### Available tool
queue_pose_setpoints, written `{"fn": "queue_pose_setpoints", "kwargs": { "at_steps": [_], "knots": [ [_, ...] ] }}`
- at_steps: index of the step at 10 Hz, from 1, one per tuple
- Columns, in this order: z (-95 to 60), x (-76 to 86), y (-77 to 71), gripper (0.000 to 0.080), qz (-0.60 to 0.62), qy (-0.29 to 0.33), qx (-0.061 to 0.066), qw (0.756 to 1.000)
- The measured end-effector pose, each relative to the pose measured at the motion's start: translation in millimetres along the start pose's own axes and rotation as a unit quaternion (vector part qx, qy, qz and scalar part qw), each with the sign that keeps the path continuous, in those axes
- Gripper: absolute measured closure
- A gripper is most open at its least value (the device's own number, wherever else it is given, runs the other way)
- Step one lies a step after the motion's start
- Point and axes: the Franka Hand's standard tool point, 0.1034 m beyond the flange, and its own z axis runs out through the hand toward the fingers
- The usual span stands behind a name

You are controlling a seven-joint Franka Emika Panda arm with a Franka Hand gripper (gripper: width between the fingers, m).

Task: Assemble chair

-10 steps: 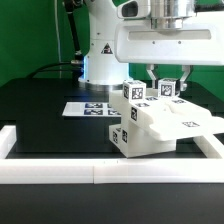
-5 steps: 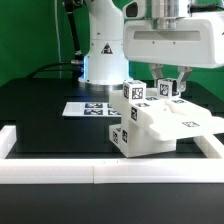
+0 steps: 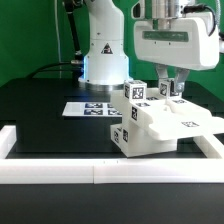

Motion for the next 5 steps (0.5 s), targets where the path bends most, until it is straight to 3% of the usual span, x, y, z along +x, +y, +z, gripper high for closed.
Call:
{"fn": "queue_pose_setpoints", "kwargs": {
  "at_steps": [5],
  "knots": [
    [0.4, -5.9, -1.3, 0.0512, 0.145, -0.011, 0.003, 0.989]
  ]
}}
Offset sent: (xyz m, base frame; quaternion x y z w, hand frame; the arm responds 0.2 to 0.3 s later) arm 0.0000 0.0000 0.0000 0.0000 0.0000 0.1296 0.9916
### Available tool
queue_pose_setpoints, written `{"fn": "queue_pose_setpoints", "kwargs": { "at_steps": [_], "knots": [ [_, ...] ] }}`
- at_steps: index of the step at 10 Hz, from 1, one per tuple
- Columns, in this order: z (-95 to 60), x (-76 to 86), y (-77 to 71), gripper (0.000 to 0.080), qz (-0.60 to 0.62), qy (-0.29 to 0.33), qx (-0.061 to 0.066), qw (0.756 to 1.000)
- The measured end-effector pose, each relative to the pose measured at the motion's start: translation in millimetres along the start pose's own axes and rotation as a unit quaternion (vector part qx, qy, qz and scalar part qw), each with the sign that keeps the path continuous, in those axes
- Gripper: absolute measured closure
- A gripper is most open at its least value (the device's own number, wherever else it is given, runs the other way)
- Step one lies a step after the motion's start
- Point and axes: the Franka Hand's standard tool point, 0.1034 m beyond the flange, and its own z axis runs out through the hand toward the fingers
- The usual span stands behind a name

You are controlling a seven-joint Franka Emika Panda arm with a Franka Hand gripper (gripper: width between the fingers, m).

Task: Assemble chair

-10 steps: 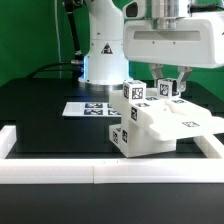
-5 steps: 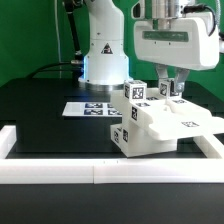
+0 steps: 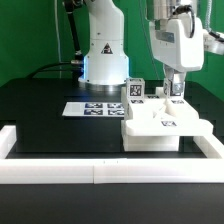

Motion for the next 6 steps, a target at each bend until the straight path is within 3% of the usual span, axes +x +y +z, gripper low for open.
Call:
{"fn": "queue_pose_setpoints", "kwargs": {
  "at_steps": [3, 5, 6],
  "knots": [
    [0.3, -1.0, 0.3, 0.0512, 0.013, 0.000, 0.000, 1.000],
    [0.4, -1.1, 0.3, 0.0223, 0.012, 0.000, 0.000, 1.000],
    [0.5, -1.1, 0.4, 0.0223, 0.012, 0.000, 0.000, 1.000]
  ]
}}
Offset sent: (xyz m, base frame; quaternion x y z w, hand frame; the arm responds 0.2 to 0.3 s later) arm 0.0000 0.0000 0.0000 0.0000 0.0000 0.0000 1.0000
